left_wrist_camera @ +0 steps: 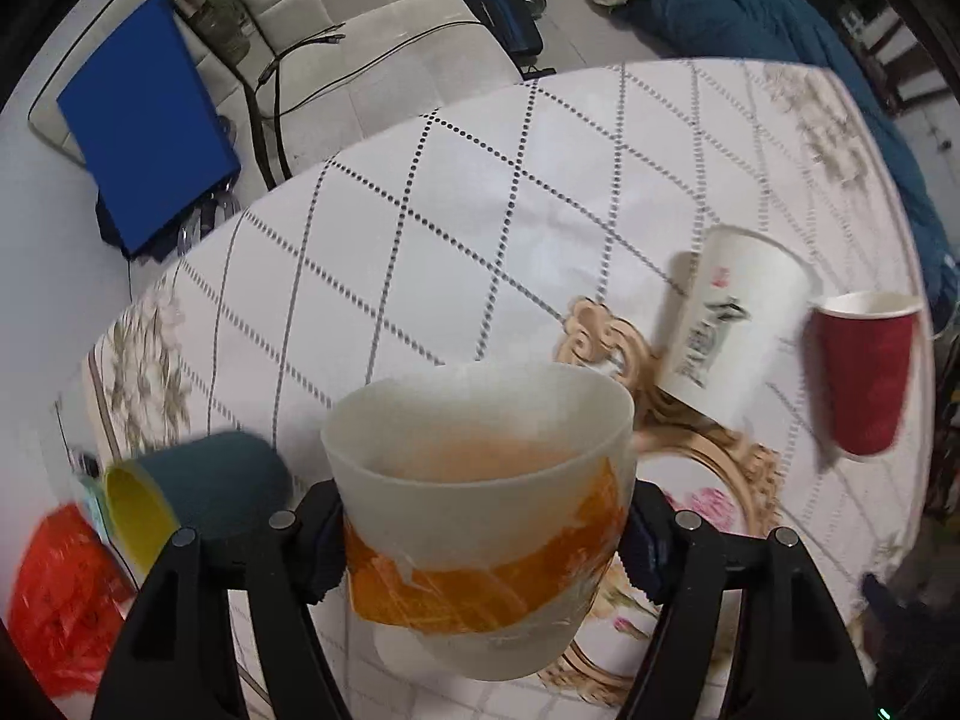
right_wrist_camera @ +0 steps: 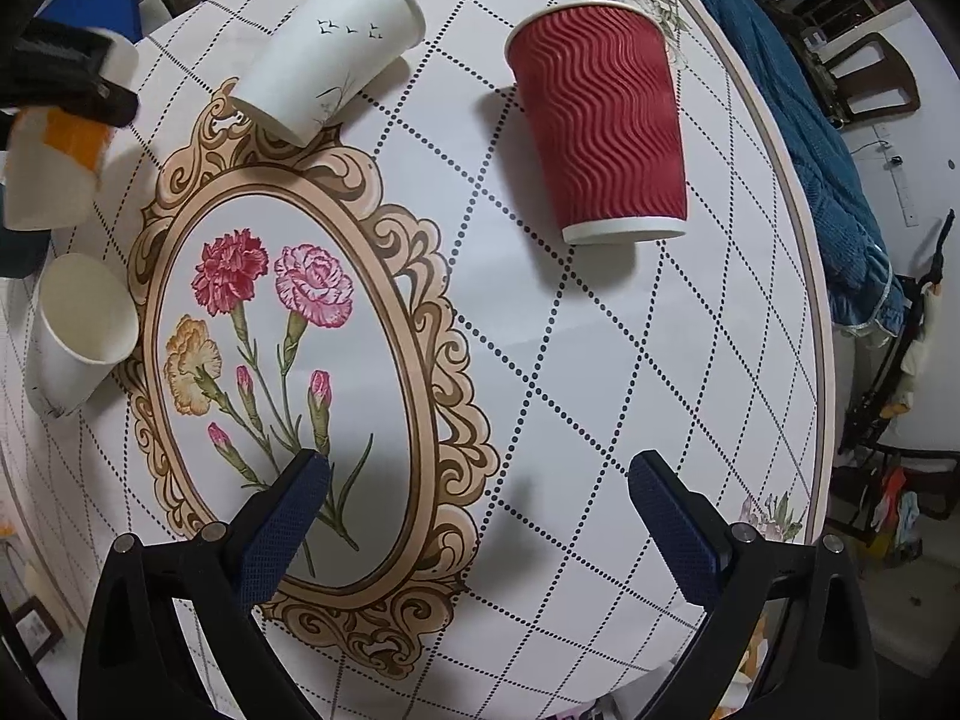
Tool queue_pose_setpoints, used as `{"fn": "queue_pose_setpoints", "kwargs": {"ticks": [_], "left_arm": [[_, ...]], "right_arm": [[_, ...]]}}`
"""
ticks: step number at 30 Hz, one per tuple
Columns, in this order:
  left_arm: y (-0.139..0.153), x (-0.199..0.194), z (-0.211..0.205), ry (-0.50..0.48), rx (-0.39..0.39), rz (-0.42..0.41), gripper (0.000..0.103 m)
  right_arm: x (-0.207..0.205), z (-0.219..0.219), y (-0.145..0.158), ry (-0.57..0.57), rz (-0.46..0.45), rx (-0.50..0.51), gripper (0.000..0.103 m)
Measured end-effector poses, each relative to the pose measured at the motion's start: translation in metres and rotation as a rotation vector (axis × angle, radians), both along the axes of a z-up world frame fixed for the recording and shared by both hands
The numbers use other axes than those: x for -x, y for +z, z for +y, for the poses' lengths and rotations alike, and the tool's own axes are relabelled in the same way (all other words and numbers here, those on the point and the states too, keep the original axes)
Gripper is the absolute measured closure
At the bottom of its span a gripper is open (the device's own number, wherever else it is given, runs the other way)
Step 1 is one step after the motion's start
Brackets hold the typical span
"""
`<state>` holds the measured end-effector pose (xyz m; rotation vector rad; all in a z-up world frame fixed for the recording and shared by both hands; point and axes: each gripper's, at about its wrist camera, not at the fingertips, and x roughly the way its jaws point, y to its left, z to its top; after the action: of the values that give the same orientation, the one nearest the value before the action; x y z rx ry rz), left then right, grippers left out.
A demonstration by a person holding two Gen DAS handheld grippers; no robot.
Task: Flip cup upside down
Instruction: 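Close the left gripper on the orange-banded cup and lift it, then carry the orange-banded cup with the left gripper and lower it upright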
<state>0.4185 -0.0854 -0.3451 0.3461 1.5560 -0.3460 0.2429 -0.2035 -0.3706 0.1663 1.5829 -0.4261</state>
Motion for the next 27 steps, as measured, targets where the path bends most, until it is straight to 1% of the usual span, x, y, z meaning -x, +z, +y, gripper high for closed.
{"fn": "queue_pose_setpoints", "kwargs": {"ticks": [3,6,9,12,16,21,23,27], "left_arm": [[0.022,0.026,0.008,0.037,0.028,0.023,0.033],[0.038,0.061,0.018,0.082,0.032,0.029,0.033],[0.042,0.093,0.034,0.155,0.041,0.057,0.033],[0.04,0.131,0.047,0.224,0.034,0.065,0.033],[0.027,0.179,0.057,0.315,0.042,0.103,0.033],[0.009,0.225,0.055,0.371,0.03,0.131,0.033],[-0.002,0.237,0.053,0.381,0.024,0.145,0.033],[-0.027,0.251,0.047,0.397,0.013,0.177,0.033]], "right_arm": [[0.004,0.0,0.002,0.023,-0.001,-0.023,0.001],[0.015,0.0,0.004,0.053,-0.009,-0.051,0.001],[0.03,0.001,0.006,0.091,-0.008,-0.08,0.001],[0.05,-0.001,0.01,0.137,-0.01,-0.12,0.001],[0.079,-0.009,0.008,0.194,0.004,-0.18,0.001],[0.103,-0.02,0.004,0.253,0.024,-0.215,0.001],[0.113,-0.025,0.003,0.271,0.025,-0.232,0.001],[0.124,-0.034,0.001,0.295,0.033,-0.221,0.001]]}}
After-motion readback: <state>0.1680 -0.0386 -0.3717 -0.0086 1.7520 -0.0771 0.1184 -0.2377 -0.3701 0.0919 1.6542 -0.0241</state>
